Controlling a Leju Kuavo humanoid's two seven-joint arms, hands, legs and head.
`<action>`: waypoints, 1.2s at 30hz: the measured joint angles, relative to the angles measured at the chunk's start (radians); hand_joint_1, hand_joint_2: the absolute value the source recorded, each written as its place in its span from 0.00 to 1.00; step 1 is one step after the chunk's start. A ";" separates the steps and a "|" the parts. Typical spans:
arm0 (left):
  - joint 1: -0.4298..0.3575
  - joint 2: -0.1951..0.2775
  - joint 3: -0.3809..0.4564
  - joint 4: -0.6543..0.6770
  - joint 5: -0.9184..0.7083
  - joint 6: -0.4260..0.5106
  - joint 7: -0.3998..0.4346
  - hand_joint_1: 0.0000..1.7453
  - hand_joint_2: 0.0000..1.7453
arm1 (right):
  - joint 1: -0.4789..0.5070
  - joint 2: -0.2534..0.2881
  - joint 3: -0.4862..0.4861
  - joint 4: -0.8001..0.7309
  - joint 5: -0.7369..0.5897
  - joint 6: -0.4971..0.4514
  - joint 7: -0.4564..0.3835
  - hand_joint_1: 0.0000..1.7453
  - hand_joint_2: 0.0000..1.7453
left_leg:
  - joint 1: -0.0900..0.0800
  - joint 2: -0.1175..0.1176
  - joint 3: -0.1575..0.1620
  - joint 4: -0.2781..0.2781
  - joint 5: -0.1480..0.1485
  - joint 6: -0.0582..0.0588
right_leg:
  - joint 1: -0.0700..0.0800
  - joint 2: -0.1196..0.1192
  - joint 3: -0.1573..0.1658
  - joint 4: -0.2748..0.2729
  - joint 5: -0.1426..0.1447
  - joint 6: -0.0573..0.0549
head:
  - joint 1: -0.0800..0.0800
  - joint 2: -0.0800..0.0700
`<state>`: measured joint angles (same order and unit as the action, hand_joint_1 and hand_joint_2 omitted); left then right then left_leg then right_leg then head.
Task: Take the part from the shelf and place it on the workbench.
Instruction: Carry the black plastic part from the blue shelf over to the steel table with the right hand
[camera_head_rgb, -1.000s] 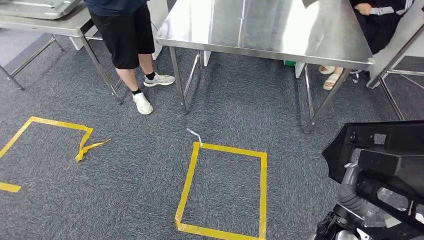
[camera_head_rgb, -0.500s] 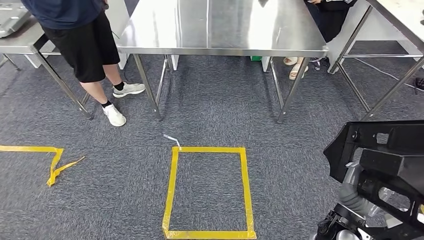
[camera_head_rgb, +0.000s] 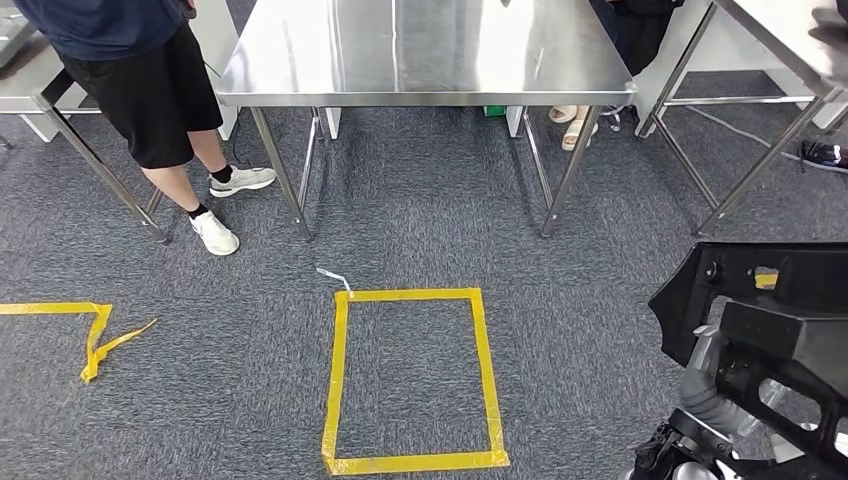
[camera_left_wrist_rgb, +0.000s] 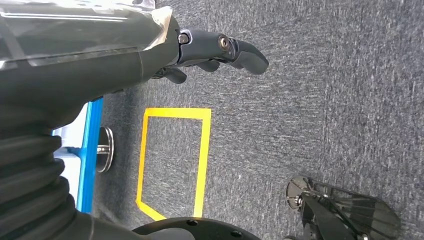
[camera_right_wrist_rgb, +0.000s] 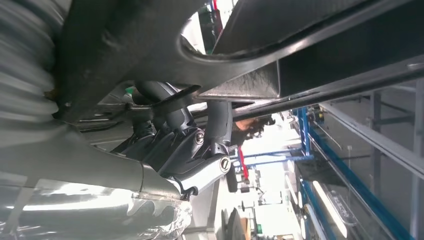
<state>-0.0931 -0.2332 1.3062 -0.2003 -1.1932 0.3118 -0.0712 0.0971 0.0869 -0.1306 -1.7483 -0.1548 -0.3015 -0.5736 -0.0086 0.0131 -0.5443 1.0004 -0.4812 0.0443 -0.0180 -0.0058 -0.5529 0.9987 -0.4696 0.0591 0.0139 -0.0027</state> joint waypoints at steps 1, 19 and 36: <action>0.000 0.000 0.000 0.000 0.000 0.000 -0.003 0.00 1.00 | 0.000 0.000 0.000 0.000 0.000 0.002 0.000 1.00 1.00 | -0.002 0.000 -0.001 0.002 0.000 0.003 | 0.000 0.001 0.001 -0.001 0.003 -0.004 | -0.001 0.000; -0.001 0.001 0.000 0.000 0.008 0.019 -0.006 0.00 1.00 | -0.014 -0.002 0.003 0.020 0.016 0.019 0.000 1.00 1.00 | 0.000 -0.002 0.002 -0.023 0.009 0.010 | 0.002 0.003 -0.007 0.021 0.022 0.005 | -0.001 0.000; -0.012 0.033 0.007 0.000 0.055 -0.033 -0.037 0.00 1.00 | -0.025 -0.012 0.003 0.042 0.031 0.027 0.007 1.00 1.00 | 0.029 -0.001 -0.016 0.053 -0.024 -0.053 | -0.016 0.006 0.004 0.014 -0.013 -0.025 | 0.000 0.000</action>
<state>-0.1049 -0.2002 1.3134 -0.2007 -1.1386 0.2787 -0.1084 0.0721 0.0751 -0.1275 -1.7059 -0.1242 -0.2741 -0.5661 0.0199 0.0126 -0.5607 1.0529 -0.5050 -0.0089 -0.0339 0.0006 -0.5490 1.0129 -0.4824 0.0341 0.0135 -0.0027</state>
